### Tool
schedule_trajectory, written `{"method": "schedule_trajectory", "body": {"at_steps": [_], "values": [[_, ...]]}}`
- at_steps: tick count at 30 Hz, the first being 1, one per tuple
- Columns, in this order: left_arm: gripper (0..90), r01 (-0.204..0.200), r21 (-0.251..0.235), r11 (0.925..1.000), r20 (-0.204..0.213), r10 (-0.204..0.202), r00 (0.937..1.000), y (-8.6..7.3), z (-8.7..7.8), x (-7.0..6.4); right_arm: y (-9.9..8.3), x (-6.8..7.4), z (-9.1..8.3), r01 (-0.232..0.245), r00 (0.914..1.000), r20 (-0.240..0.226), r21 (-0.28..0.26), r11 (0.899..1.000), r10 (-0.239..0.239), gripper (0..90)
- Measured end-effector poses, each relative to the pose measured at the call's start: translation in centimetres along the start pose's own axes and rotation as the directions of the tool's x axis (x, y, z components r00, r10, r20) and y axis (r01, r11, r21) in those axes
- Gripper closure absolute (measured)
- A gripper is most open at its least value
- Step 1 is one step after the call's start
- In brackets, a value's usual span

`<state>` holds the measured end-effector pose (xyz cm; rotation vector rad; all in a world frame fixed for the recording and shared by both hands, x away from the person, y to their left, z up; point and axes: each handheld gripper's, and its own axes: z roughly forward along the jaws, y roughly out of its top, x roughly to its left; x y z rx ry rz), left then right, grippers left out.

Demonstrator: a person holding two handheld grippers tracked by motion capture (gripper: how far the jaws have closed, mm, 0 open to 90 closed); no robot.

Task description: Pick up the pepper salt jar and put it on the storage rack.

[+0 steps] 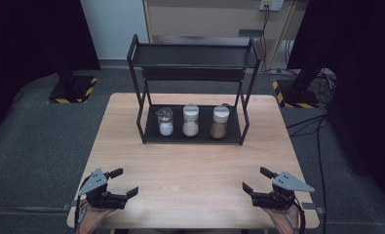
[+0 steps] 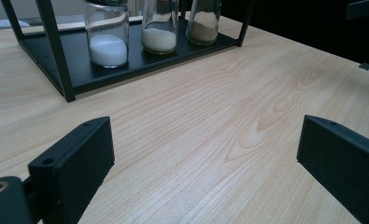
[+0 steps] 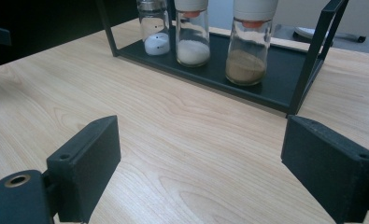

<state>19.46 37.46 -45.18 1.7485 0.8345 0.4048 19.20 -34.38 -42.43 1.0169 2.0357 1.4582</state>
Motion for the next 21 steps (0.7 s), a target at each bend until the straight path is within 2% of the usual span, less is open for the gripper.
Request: {"method": "schedule_trajectory", "body": {"at_steps": [4, 8, 21], "values": [[3.0, -0.003, 0.000, 1.0000, 0.003, 0.003, 1.0000, 0.02, 0.02, -0.01, -0.32, -0.09, -0.02, 0.022, 0.9998, 0.004, -0.003, 1.000, -0.022, 12.0], [3.0, -0.007, 0.003, 1.0000, 0.005, 0.007, 1.0000, 0.06, 0.04, -0.05, -0.55, -0.52, 0.19, 0.005, 0.9999, -0.011, 0.003, 1.000, -0.005, 11.8], [3.0, -0.009, 0.003, 1.0000, 0.007, 0.009, 0.9999, 0.08, 0.12, 0.04, -0.58, -0.50, 0.25, 0.019, 0.9997, -0.016, 0.005, 1.000, -0.019, 11.7]]}}
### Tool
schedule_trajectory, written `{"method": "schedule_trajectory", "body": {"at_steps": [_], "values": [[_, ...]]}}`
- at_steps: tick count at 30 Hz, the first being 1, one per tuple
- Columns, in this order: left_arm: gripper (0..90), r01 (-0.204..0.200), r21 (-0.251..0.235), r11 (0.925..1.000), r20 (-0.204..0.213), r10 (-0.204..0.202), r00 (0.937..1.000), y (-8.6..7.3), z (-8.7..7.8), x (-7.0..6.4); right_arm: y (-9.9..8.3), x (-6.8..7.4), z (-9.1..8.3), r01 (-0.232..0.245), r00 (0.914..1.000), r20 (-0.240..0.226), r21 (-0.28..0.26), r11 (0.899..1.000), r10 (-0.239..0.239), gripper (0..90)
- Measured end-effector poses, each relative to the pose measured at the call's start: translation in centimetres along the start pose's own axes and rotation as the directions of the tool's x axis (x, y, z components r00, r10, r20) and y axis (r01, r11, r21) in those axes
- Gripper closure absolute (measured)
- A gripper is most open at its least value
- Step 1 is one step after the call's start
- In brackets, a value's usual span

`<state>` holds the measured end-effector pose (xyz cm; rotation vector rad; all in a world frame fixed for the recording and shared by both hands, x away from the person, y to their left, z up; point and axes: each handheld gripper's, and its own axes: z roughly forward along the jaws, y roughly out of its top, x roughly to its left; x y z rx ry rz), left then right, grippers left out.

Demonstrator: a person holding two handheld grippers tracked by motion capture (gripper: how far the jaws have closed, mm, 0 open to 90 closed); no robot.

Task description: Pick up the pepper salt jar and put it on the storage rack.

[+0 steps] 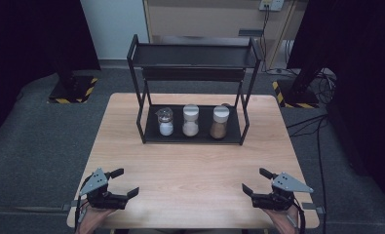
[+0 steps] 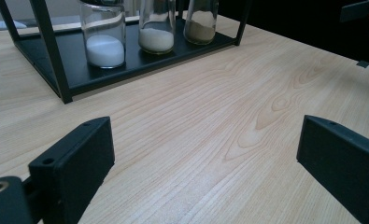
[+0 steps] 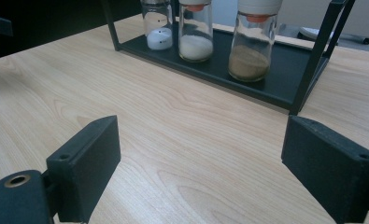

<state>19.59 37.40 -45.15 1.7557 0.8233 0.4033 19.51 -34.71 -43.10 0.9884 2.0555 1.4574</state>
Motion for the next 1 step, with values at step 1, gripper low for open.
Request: {"method": "schedule_trajectory", "body": {"at_steps": [1], "values": [[3.1, 0.000, 0.000, 1.0000, 0.000, 0.000, 1.0000, 0.00, -0.01, -0.01, -0.01, -0.01, 0.01, -0.002, 1.0000, 0.000, 0.001, 1.000, 0.002, 11.7]]}}
